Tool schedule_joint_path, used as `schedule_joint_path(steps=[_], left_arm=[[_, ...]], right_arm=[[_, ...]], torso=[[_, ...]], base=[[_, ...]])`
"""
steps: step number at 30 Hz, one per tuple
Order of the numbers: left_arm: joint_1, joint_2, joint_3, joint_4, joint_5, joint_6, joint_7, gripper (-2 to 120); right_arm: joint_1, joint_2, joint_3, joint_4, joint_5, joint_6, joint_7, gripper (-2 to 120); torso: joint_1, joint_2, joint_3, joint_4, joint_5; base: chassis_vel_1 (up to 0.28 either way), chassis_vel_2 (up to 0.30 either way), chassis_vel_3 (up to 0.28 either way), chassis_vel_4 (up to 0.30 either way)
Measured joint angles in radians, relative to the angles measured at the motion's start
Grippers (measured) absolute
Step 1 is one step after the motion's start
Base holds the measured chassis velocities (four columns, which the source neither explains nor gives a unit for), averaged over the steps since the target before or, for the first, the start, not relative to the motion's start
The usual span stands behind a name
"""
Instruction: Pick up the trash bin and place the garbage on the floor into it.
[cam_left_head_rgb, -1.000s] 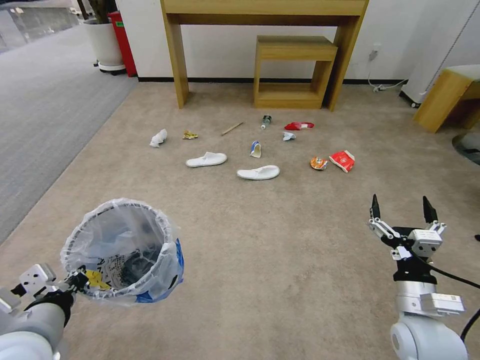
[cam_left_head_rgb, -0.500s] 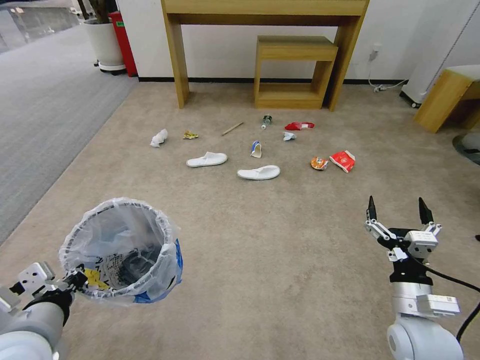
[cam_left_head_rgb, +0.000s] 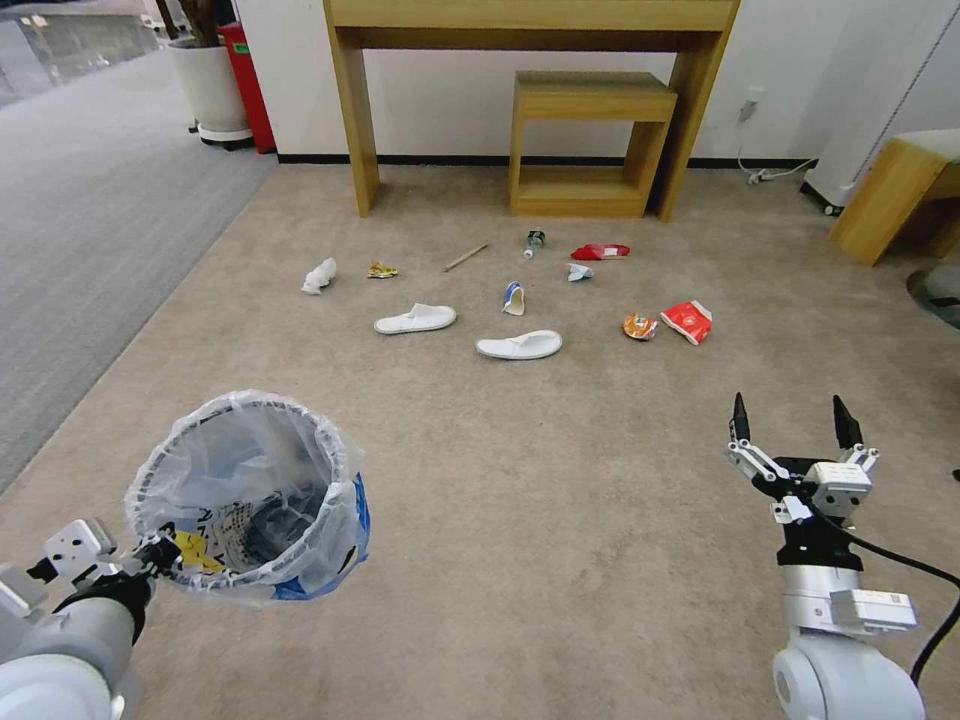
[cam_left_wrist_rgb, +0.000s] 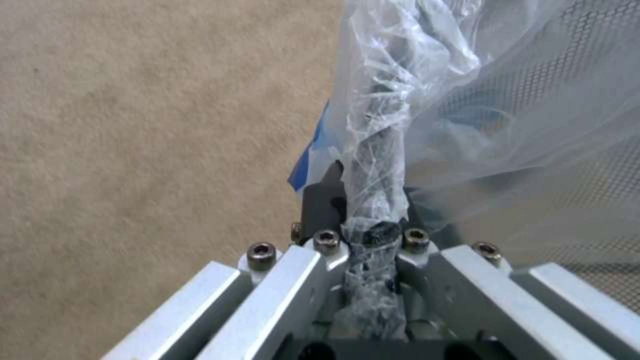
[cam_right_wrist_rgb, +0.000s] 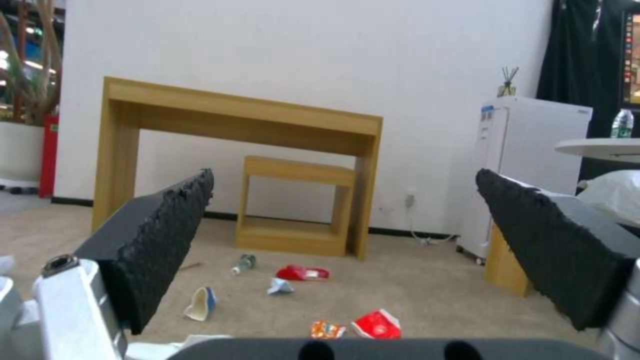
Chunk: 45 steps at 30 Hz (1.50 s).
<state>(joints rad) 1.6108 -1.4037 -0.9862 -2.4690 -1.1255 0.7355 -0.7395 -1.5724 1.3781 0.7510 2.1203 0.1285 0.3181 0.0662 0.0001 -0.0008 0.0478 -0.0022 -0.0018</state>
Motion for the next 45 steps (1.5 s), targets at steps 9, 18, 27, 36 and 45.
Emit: schedule_joint_path(steps=[9,18,27,36,45], left_arm=[[-0.006,0.004,-0.008,0.011,0.0,0.0,0.003,1],[-0.011,-0.003,0.002,0.009,0.003,0.0,0.004,1],[-0.003,0.001,0.01,0.008,0.023,0.0,0.005,1],[0.006,-0.005,0.015,-0.001,0.032,0.0,0.007,1],[0.012,-0.008,0.014,-0.013,0.031,0.0,0.009,1]], right_arm=[[0.002,0.002,-0.001,0.003,-0.002,-0.003,-0.006,100],[0.0,0.005,-0.002,0.005,-0.003,-0.004,-0.01,100],[-0.003,0.004,0.0,0.01,-0.002,0.008,-0.01,100],[-0.005,0.003,-0.003,0.017,0.003,0.024,-0.013,100],[-0.01,0.003,0.001,0.021,0.004,0.019,-0.011,100]], torso=[[0.0,0.0,0.0,0.0001,-0.0007],[0.0,0.0,0.0,0.0001,-0.001],[0.0,0.0,0.0,0.0002,-0.001],[0.0,0.0,0.0,0.0001,0.0004],[0.0,0.0,0.0,0.0,-0.0001]], base=[[0.204,0.218,-0.194,-0.206],[0.301,0.296,-0.296,-0.301],[0.345,0.362,-0.359,-0.358],[0.134,0.136,-0.107,-0.136],[-0.045,-0.041,0.025,0.033]])
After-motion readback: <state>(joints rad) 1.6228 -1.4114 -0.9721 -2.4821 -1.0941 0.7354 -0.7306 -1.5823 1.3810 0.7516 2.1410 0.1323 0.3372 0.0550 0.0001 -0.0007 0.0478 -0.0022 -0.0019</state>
